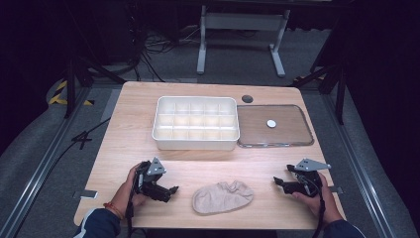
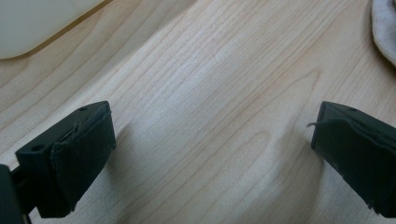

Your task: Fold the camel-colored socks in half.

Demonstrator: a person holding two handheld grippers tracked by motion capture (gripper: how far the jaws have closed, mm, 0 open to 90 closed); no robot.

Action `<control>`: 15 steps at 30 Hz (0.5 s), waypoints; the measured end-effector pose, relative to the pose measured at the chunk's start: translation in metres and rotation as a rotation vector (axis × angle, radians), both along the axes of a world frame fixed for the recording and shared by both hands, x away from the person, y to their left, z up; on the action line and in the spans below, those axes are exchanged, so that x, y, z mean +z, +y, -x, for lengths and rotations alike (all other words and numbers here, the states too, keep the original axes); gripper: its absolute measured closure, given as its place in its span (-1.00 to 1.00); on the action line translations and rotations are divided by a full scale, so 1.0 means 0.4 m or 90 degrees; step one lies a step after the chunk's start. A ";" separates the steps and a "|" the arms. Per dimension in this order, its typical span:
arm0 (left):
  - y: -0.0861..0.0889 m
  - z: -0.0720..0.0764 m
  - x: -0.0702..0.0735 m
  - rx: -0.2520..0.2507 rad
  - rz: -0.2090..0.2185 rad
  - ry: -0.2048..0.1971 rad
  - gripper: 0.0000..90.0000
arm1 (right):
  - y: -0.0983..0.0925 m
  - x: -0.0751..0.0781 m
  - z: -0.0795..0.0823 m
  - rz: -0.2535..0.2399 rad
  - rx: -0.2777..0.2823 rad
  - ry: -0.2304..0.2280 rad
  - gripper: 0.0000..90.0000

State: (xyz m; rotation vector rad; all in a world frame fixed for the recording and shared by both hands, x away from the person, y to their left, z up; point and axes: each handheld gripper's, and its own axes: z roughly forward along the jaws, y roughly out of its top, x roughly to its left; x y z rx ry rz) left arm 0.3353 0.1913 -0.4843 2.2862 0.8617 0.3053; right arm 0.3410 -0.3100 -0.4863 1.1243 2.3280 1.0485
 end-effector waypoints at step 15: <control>0.033 0.019 0.000 -0.016 0.001 0.000 -0.99 | 0.010 0.011 -0.003 -0.008 0.010 0.028 -0.54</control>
